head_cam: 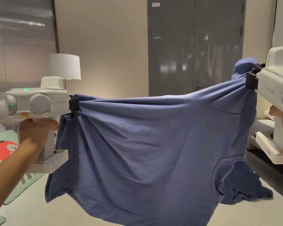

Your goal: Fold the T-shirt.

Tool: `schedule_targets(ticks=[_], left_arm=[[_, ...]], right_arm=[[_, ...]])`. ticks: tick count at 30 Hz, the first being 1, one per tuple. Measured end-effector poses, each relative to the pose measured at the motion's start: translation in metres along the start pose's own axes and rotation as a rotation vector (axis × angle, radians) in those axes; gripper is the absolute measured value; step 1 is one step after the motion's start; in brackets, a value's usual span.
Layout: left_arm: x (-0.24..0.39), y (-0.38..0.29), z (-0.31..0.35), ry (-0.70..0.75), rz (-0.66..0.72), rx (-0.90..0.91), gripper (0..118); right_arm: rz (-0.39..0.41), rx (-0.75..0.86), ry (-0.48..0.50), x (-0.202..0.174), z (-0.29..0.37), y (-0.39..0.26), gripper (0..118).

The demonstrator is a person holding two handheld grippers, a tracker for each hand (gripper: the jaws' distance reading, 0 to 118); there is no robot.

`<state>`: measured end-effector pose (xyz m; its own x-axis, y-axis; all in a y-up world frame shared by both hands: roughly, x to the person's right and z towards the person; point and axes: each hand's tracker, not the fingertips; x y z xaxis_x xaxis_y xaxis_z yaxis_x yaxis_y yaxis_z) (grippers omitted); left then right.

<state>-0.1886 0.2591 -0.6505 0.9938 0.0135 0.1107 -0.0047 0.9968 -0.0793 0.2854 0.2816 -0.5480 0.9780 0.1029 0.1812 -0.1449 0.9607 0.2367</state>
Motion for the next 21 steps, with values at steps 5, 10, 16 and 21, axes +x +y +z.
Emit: schedule_targets(ticks=[5, 10, 16, 21], left_arm=[[-0.003, -0.02, -0.032, 0.016, 0.007, -0.001, 12], [-0.007, -0.09, -0.063, 0.03, 0.01, -0.131, 12], [-0.016, -0.203, -0.086, 0.04, 0.049, -0.322, 12], [-0.024, -0.298, -0.069, 0.048, 0.059, -0.482, 12]], right_arm=[[0.005, 0.009, -0.007, -0.007, -0.019, -0.024, 0], [-0.017, -0.066, 0.014, -0.017, -0.027, -0.085, 0], [-0.049, -0.24, 0.053, -0.032, -0.02, -0.175, 0], [-0.12, -0.413, 0.09, -0.038, 0.012, -0.254, 0]])
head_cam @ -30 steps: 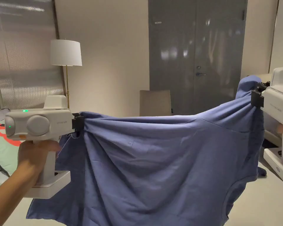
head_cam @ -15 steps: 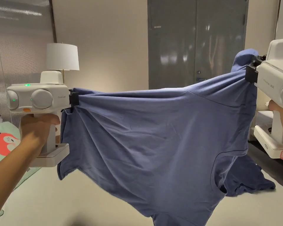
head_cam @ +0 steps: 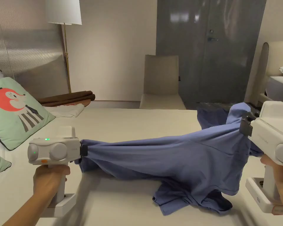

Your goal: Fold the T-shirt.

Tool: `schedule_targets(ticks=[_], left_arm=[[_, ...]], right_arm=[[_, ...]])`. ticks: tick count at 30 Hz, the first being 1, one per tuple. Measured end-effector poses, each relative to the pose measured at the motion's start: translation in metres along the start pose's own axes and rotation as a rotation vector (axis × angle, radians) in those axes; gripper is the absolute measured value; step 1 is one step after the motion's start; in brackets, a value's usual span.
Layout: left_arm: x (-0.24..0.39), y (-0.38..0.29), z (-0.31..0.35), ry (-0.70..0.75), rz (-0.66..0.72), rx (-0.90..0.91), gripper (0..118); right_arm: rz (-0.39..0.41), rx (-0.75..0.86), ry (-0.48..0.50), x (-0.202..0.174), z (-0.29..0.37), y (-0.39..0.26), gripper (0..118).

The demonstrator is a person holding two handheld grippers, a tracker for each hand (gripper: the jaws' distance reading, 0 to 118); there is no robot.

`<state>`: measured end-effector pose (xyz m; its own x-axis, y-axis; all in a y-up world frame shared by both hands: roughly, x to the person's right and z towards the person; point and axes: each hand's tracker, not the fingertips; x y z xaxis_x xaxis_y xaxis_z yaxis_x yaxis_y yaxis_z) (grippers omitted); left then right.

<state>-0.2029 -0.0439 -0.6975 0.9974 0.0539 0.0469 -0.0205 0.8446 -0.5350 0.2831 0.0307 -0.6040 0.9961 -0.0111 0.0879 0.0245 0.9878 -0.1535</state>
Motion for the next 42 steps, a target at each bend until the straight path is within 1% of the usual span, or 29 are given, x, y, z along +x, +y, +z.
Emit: schedule_targets(ticks=[3, 5, 8, 9, 11, 15, 20, 28, 32, 34, 37, 38, 40, 41, 42], left_arm=[[-0.012, -0.056, 0.002, -0.003, 0.017, -0.096, 12], [-0.022, -0.091, 0.006, -0.013, 0.033, -0.156, 12], [-0.033, -0.137, 0.026, -0.025, 0.041, -0.183, 12], [-0.035, -0.15, 0.035, -0.028, 0.038, -0.189, 12], [-0.046, -0.17, 0.046, -0.036, 0.044, -0.21, 12], [-0.057, -0.195, 0.084, -0.04, 0.066, -0.224, 12], [-0.074, -0.221, 0.139, -0.041, 0.089, -0.218, 12], [-0.096, -0.289, 0.211, -0.042, 0.083, -0.262, 12], [-0.099, -0.317, 0.242, -0.045, 0.09, -0.276, 12], [-0.096, -0.325, 0.254, -0.041, 0.083, -0.279, 12], [-0.094, -0.328, 0.261, -0.035, 0.059, -0.278, 12], [-0.093, -0.329, 0.26, -0.032, 0.054, -0.281, 12], [-0.089, -0.328, 0.259, -0.022, 0.041, -0.282, 12], [-0.085, -0.325, 0.26, -0.007, 0.028, -0.282, 15], [-0.08, -0.321, 0.261, -0.001, 0.023, -0.285, 21]], right_arm=[[-0.049, -0.083, 0.027, 0.005, 0.013, -0.056, 0], [-0.098, -0.148, 0.056, 0.007, 0.03, -0.091, 0], [-0.166, -0.23, 0.07, 0.009, 0.065, -0.14, 0], [-0.176, -0.255, 0.07, 0.009, 0.077, -0.154, 0], [-0.169, -0.277, 0.055, 0.006, 0.105, -0.176, 0], [-0.218, -0.34, 0.073, 0.007, 0.161, -0.211, 0], [-0.266, -0.381, 0.103, 0.01, 0.233, -0.235, 0], [-0.234, -0.468, 0.156, 0.007, 0.328, -0.257, 0], [-0.19, -0.553, 0.166, 0.006, 0.356, -0.27, 0], [-0.188, -0.6, 0.164, 0.004, 0.363, -0.278, 0], [-0.16, -0.682, 0.156, 0.002, 0.363, -0.291, 0], [-0.167, -0.71, 0.159, 0.0, 0.361, -0.295, 0], [-0.187, -0.67, 0.15, 0.002, 0.36, -0.294, 0], [-0.192, -0.678, 0.148, 0.001, 0.357, -0.288, 0], [-0.186, -0.684, 0.142, 0.0, 0.352, -0.28, 3]])
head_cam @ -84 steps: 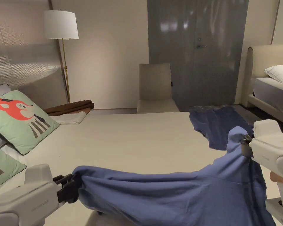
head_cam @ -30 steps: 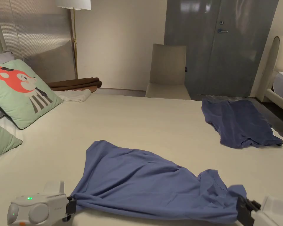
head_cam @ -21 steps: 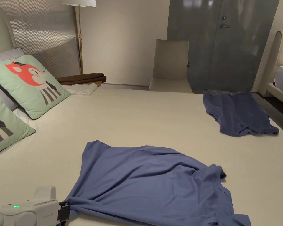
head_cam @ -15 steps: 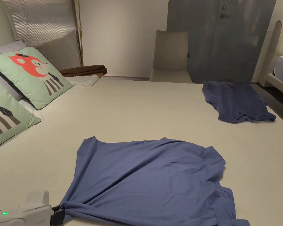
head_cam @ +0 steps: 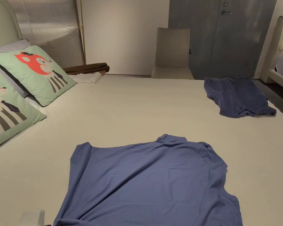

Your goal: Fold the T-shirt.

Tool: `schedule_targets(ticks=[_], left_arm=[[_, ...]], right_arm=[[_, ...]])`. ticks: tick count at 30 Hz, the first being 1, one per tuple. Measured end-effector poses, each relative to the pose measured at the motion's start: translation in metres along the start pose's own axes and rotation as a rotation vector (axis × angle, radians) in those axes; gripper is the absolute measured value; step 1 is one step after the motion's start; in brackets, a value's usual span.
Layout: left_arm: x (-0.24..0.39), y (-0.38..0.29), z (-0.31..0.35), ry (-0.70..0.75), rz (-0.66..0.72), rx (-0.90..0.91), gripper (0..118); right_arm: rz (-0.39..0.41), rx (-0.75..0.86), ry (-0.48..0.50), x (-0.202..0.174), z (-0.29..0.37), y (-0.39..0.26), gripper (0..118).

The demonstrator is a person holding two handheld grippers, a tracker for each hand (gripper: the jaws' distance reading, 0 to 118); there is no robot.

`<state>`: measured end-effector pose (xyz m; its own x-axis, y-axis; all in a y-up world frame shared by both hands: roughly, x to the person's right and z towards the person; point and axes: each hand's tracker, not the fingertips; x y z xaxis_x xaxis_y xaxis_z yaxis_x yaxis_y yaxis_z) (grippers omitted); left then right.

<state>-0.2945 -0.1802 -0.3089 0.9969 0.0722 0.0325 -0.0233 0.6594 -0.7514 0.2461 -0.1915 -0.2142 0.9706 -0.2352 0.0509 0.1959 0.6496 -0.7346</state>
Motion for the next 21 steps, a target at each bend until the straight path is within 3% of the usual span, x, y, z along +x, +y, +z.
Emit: schedule_targets(ticks=[2, 3, 4, 6, 11, 15, 19, 21], left_arm=[[0.007, 0.01, 0.005, -0.002, 0.004, 0.028, 56], [0.011, 0.018, 0.009, -0.027, 0.011, 0.069, 74], [0.017, 0.027, 0.014, -0.055, 0.02, 0.101, 96], [0.029, 0.047, 0.026, -0.104, 0.043, 0.195, 111], [0.061, 0.095, 0.056, -0.136, 0.067, 0.403, 110], [0.087, 0.119, 0.082, -0.112, 0.032, 0.602, 110], [0.107, 0.133, 0.095, -0.062, -0.059, 0.684, 105], [0.114, 0.133, 0.098, -0.054, -0.084, 0.723, 97]], right_arm=[[0.048, 0.061, -0.035, -0.007, 0.004, 0.019, 33], [0.07, 0.103, -0.03, -0.011, 0.005, 0.031, 54], [0.076, 0.143, -0.038, -0.016, 0.006, 0.044, 83], [0.079, 0.245, -0.059, -0.026, 0.009, 0.072, 108], [0.089, 0.444, -0.036, -0.056, 0.03, 0.132, 110], [0.143, 0.602, -0.048, -0.082, 0.052, 0.162, 110], [0.171, 0.723, -0.09, -0.103, 0.07, 0.172, 110], [0.193, 0.756, -0.114, -0.11, 0.072, 0.172, 109]])
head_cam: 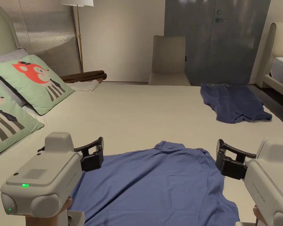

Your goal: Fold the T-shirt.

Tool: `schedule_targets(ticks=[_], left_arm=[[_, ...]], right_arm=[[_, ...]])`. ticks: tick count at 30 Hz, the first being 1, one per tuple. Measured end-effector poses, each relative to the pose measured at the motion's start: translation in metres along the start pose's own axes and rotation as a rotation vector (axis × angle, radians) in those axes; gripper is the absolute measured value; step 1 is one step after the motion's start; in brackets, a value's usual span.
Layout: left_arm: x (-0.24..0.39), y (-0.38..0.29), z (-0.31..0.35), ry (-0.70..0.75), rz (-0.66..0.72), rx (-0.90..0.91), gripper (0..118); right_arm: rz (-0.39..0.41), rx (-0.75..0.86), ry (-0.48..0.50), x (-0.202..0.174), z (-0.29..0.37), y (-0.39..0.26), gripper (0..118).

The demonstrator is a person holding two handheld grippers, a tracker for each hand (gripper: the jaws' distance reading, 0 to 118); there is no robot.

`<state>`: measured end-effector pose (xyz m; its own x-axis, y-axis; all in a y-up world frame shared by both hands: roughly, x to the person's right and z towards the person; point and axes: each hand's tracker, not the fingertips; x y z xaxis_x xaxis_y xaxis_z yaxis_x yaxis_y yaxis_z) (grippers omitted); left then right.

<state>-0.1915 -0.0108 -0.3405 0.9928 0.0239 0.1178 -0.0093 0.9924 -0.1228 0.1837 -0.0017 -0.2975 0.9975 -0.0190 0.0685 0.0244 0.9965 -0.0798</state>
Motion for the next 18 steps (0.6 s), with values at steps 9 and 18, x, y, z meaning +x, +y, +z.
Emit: schedule_targets(ticks=[9, 18], left_arm=[[0.003, -0.006, -0.003, -0.03, 0.032, 0.019, 0], [-0.011, -0.01, -0.019, -0.043, 0.03, -0.066, 0]], right_arm=[[0.041, 0.017, -0.011, -0.003, 0.001, -0.004, 0], [0.046, -0.001, -0.015, 0.001, -0.006, -0.008, 0]])
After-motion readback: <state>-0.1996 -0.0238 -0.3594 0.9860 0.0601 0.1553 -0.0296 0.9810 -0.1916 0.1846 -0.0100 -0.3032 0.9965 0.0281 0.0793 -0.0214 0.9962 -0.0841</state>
